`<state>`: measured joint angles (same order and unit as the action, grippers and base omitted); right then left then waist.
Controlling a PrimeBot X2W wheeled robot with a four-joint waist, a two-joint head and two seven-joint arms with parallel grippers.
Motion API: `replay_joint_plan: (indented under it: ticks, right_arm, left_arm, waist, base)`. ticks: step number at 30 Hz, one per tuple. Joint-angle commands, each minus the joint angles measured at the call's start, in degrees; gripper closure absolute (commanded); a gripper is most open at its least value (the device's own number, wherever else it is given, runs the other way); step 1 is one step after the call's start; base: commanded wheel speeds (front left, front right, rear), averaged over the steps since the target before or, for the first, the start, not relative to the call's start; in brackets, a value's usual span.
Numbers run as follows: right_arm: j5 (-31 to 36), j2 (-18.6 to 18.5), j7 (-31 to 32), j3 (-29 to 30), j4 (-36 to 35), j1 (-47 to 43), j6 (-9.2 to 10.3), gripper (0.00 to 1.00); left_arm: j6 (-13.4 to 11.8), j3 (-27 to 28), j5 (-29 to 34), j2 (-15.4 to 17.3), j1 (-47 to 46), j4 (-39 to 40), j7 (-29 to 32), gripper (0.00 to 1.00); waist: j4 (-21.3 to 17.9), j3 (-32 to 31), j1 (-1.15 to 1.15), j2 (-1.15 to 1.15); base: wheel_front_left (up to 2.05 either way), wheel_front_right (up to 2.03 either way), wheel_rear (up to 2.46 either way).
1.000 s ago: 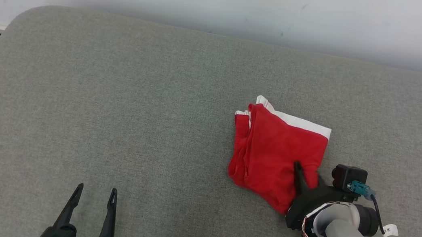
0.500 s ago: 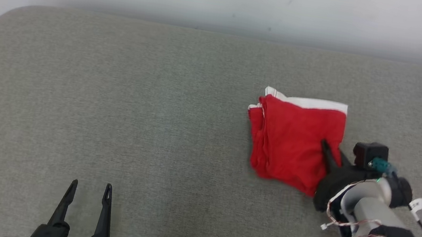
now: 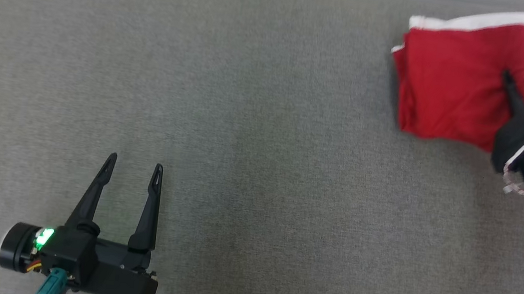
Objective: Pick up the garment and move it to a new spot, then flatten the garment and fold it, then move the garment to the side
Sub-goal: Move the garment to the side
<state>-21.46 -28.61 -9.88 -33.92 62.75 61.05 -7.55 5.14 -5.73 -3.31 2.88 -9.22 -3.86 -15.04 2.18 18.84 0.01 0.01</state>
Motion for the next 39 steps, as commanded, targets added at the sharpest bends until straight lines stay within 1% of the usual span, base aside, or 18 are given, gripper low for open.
replay_joint_plan:
  ticks: [1,3,4,10,16,18,28,32,39]
  right_arm:
    - [-0.5,-1.2,0.4,-0.8,-0.3,1.7,0.17,1.00]
    - [-1.0,-3.1,1.0,-2.1,-0.8,3.8,0.17,1.00]
    - [-1.0,-3.1,1.0,-2.1,-0.8,3.8,0.17,1.00]
    - [-2.0,-8.0,2.9,-5.2,-1.7,8.9,0.17,1.00]
    - [-1.1,-12.8,3.8,-8.9,-2.9,13.3,0.17,1.00]
    - [-1.0,-14.5,4.1,-9.6,-3.2,14.8,0.18,1.00]
    - [0.3,-20.3,4.7,-12.2,-3.5,20.5,0.17,1.00]
    - [1.0,-20.9,5.0,-13.0,-3.6,22.7,0.17,1.00]
    - [2.6,-20.3,5.3,-13.2,-2.4,24.9,0.17,1.00]
  left_arm:
    - [0.3,0.1,0.3,0.0,-1.0,0.5,-0.2,0.00]
    - [0.8,0.2,0.7,0.2,-1.9,1.0,-0.2,0.00]
    - [0.8,0.2,0.7,0.2,-1.9,1.0,-0.2,0.00]
    - [1.4,0.4,1.4,1.2,-3.5,2.9,-0.2,0.00]
    - [1.9,0.1,2.1,2.3,-4.3,6.0,-0.2,0.00]
    - [1.8,0.1,2.3,2.6,-4.5,7.2,-0.2,0.00]
    - [2.0,0.1,2.9,4.1,-5.3,11.4,-0.2,0.00]
    - [2.1,0.0,3.0,4.5,-5.7,12.2,-0.2,0.00]
    - [2.1,-0.6,2.9,4.9,-6.3,12.4,-0.1,0.00]
  waist:
    - [-3.1,5.0,-0.01,-0.01]
    - [-3.8,6.3,-0.01,-0.01]
    - [-3.8,6.3,-0.01,-0.01]
    - [-6.0,9.9,-0.01,-0.01]
    - [-8.3,12.9,-0.01,-0.01]
    - [-9.2,13.7,-0.01,-0.01]
    - [-11.7,16.8,-0.01,-0.01]
    - [-12.0,18.0,-0.01,-0.01]
    - [-11.3,19.2,-0.01,-0.01]
  base:
    - [0.00,0.00,0.00]
    - [0.00,0.00,0.00]
    - [0.00,0.00,0.00]
    - [0.00,0.00,0.00]
    - [0.00,0.00,0.00]
    - [0.00,0.00,0.00]
    - [0.00,0.00,0.00]
    - [0.00,0.00,0.00]
    - [0.00,0.00,0.00]
